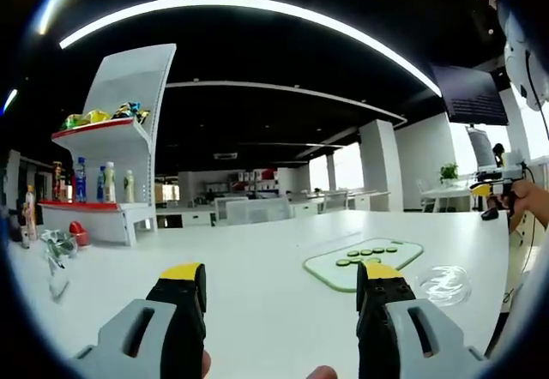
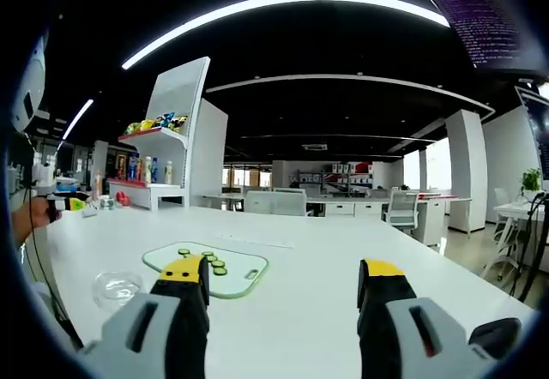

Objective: Open the petri dish lid, add cucumber slices into the petri dish, and close the lid

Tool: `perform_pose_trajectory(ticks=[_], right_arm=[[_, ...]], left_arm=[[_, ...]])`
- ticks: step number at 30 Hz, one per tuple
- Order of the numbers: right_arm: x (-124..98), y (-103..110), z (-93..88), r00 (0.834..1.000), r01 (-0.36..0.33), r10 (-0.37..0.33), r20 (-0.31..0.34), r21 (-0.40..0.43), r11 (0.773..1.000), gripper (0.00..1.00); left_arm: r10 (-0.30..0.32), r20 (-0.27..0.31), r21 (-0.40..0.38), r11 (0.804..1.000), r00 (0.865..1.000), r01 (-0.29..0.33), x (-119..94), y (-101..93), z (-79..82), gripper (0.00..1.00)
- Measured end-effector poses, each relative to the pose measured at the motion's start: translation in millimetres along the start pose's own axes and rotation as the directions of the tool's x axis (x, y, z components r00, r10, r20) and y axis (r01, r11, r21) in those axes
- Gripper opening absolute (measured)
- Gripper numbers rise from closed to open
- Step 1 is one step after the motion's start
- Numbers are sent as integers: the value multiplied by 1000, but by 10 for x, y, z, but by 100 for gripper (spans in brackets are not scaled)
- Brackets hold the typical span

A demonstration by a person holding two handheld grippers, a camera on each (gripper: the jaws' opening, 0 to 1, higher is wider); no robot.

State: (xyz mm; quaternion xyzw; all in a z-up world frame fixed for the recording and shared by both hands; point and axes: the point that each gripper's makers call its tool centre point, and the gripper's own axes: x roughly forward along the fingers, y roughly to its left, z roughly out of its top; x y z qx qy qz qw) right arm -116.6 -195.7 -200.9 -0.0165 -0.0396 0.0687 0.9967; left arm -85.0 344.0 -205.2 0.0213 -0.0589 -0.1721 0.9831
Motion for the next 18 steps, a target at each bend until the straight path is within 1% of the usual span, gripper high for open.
perform_pose_trajectory(ticks=[7,13,18], right_arm=[[-17,-5,-9,1000,2,-2,-4,-2,1000,69],[-42,-9,20,1000,3,-3,3,-4,1000,70],[-62,-15,16,1000,2,-2,3,-3,1000,70]], left_arm=[[-2,4,1,1000,1000,2,-6,-1,11,71],[-8,10,1,1000,1000,8,-12,-20,30,71],[-14,6,2,1000,1000,14,-11,-38,9,71]])
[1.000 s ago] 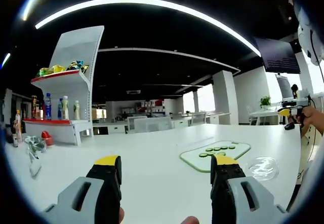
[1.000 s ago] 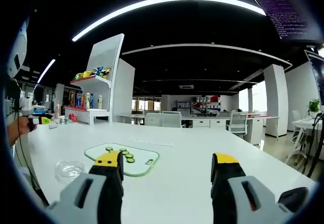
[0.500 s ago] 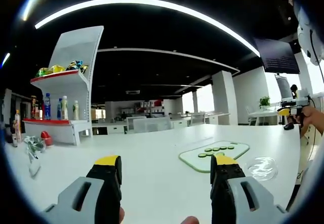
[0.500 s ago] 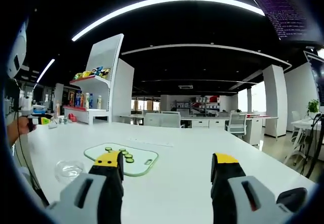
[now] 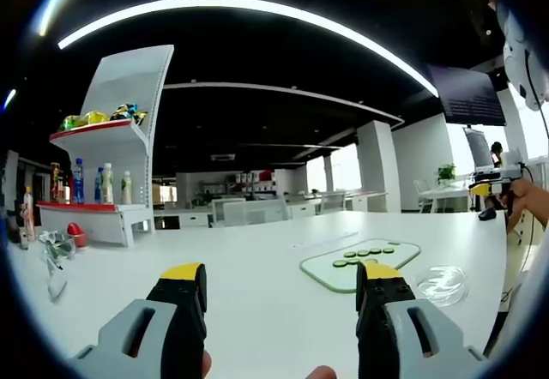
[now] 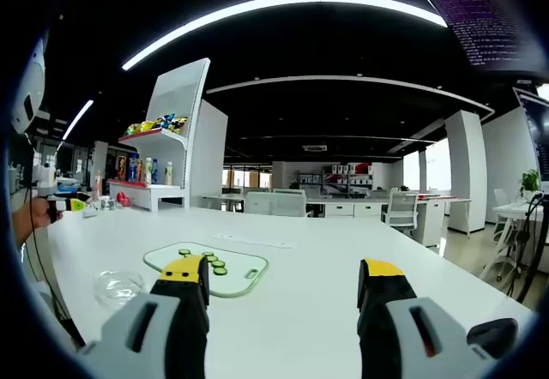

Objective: Open the petri dish lid, add cucumber slices into the petri dish, and close the lid

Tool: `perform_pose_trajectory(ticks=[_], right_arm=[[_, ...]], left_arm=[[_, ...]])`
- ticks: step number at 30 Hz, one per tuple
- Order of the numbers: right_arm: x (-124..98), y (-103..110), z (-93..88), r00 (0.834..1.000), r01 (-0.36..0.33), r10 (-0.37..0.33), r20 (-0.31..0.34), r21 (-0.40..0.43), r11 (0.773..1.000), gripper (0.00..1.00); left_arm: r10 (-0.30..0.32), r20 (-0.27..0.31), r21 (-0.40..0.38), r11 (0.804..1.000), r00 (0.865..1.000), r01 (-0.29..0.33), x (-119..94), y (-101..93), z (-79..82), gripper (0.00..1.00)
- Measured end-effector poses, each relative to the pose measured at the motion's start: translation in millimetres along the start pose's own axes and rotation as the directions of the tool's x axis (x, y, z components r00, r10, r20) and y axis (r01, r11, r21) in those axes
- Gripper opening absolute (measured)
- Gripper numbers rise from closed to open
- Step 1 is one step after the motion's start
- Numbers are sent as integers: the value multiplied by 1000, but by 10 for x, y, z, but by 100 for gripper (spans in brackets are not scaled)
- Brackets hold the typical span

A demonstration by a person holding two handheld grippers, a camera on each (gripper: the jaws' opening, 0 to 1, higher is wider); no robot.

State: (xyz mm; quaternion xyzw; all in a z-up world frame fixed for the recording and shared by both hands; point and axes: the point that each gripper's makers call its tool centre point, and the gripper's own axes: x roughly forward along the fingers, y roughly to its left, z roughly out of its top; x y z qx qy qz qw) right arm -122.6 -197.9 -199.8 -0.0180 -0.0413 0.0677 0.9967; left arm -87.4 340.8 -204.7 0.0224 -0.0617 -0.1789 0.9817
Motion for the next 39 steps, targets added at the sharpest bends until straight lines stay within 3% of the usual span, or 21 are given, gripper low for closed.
perform_pose_trajectory(ticks=[16,24,39], right_arm=[[-74,-39,-45,1000,-2,2,-1,5,1000,70],[-77,-77,-47,1000,8,-8,-13,-13,1000,70],[-21,50,83,998,-69,69,2,-14,998,71]], left_arm=[[-19,-9,10,1000,1000,19,4,-22,4,71],[-61,-20,-5,998,998,61,12,-103,-17,70],[-127,-30,-8,992,991,127,48,-234,-10,70]])
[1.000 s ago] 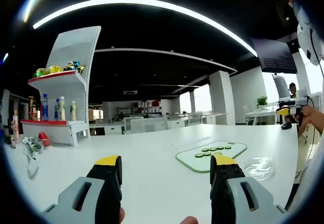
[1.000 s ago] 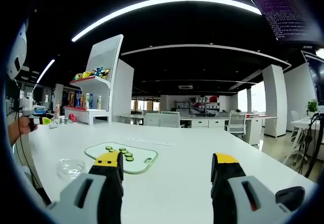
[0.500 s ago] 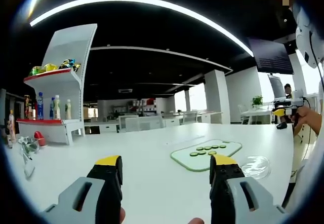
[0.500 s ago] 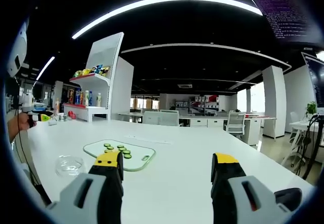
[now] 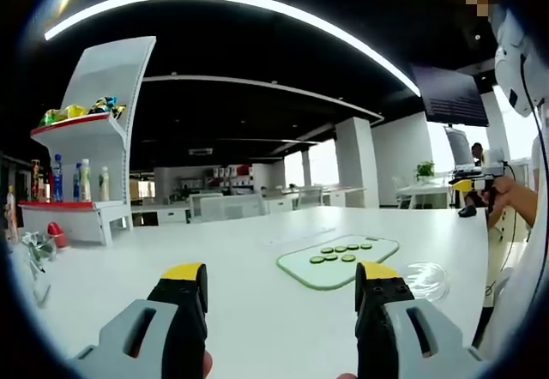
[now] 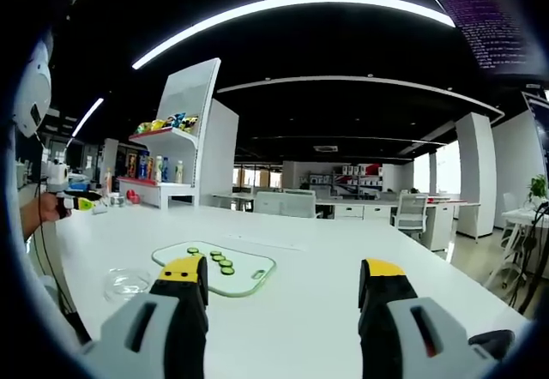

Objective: Open the petri dish lid, add cucumber slices into the petri dish, and close the lid

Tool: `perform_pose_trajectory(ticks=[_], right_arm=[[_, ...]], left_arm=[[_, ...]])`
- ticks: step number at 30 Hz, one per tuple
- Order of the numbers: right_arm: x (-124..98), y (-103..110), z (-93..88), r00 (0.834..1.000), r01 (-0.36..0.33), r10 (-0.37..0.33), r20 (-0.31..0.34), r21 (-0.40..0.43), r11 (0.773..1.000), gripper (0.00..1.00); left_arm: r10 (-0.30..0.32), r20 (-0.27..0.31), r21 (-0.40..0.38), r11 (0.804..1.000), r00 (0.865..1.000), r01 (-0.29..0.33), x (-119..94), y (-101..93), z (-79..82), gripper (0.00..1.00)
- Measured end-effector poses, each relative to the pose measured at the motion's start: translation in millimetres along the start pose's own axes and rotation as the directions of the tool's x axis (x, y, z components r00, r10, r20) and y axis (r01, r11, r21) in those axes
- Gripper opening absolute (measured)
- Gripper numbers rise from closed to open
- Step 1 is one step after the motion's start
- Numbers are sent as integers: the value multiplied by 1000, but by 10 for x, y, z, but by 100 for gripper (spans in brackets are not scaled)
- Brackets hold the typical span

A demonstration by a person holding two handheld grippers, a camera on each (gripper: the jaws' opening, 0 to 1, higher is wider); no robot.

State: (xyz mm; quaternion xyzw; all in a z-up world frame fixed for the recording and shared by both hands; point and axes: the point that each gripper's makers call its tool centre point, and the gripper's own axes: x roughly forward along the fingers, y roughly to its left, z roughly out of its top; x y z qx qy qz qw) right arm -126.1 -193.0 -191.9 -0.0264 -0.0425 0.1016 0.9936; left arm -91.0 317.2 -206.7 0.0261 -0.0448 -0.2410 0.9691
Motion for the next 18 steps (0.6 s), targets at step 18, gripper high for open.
perform_pose_trajectory(ticks=[18], right_arm=[[45,226,68,992,-127,127,11,18,992,71]], left_arm=[[-115,-20,10,993,993,115,118,-252,5,72]])
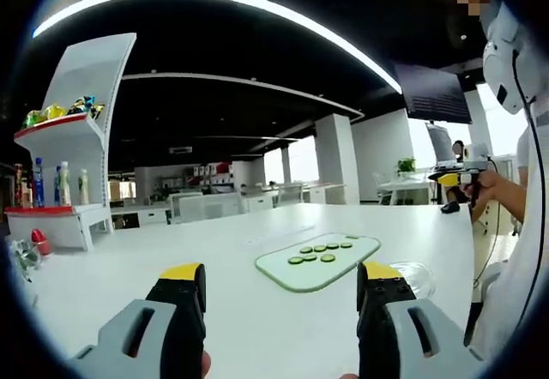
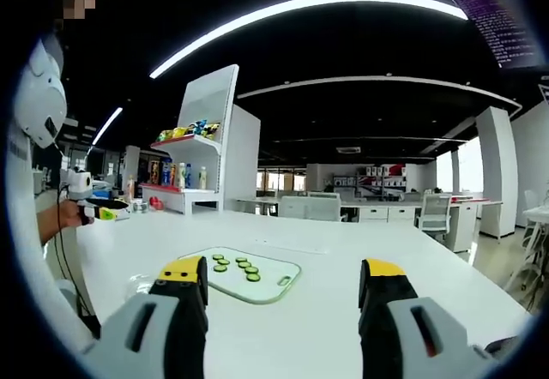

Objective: Open the petri dish lid, add cucumber slices into the petri dish, and close the lid

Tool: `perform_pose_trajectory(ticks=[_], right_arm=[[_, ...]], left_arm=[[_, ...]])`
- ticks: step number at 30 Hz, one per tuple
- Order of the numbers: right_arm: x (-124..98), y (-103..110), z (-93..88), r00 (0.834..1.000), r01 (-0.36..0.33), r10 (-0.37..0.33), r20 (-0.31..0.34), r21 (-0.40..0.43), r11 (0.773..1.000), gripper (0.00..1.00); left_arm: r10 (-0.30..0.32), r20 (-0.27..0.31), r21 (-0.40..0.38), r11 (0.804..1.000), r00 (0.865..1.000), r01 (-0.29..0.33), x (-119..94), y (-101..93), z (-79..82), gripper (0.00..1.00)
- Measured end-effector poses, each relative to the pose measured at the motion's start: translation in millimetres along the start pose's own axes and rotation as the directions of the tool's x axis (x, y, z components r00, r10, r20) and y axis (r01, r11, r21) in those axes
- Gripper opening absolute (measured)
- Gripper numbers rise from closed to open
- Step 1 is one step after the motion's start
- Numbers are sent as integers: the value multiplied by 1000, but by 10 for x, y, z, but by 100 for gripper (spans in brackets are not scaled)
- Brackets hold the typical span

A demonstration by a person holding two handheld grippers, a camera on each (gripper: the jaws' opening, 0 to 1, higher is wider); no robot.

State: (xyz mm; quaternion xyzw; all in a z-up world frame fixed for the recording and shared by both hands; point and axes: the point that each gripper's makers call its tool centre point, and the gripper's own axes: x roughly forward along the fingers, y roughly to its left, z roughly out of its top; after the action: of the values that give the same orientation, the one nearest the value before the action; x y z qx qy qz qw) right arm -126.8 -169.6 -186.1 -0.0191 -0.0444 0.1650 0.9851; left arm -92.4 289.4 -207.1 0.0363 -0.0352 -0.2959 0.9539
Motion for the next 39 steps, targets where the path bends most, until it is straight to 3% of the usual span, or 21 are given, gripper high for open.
perform_pose_trajectory(ticks=[22,29,33,39], right_arm=[[175,379,-59,986,-165,162,-45,-49,985,71],[224,535,-75,969,-241,235,-75,-89,966,72],[239,708,-152,946,-314,304,-109,-88,945,73],[267,807,-231,929,-358,344,-134,-103,928,74]], left_arm=[[-147,-42,-2,989,988,147,96,-304,-130,73],[-241,-48,10,970,969,242,102,-486,-111,73],[-277,-45,-6,961,960,277,108,-546,-100,73],[-339,-60,-3,941,939,340,121,-674,-144,73]])
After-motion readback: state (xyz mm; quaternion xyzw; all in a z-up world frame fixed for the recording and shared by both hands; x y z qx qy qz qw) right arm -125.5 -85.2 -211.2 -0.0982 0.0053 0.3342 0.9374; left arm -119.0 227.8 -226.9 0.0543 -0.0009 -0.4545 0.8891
